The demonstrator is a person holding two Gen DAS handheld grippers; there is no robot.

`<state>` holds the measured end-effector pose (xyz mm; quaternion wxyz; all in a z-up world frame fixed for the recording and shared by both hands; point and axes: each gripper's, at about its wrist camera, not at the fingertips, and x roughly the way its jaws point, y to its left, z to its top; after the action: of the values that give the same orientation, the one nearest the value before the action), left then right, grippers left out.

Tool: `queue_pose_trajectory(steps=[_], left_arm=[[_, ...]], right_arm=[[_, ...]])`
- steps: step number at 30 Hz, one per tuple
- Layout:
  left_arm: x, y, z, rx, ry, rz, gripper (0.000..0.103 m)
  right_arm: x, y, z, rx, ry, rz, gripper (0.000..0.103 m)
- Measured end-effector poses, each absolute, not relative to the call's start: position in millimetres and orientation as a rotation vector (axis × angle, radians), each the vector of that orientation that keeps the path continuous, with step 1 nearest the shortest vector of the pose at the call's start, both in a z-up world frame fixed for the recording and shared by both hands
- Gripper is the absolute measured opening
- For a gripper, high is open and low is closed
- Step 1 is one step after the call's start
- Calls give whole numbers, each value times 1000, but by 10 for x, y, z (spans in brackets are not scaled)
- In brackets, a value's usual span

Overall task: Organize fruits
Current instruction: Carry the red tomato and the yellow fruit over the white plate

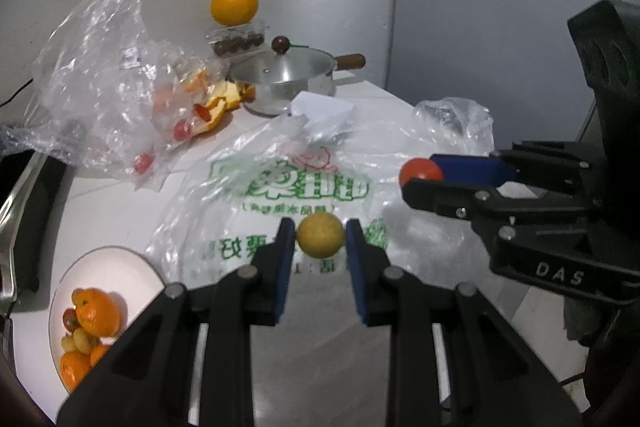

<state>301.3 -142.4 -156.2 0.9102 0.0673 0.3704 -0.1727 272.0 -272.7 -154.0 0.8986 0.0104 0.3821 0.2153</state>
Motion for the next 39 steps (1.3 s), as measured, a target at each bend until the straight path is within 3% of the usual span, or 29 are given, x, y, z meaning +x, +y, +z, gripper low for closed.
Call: queue_pose_trajectory(steps=[39], left_arm=[[2795, -18, -1557, 60, 716, -224, 27]], right_arm=[[2534, -1354, -1436, -87, 797, 586, 29]])
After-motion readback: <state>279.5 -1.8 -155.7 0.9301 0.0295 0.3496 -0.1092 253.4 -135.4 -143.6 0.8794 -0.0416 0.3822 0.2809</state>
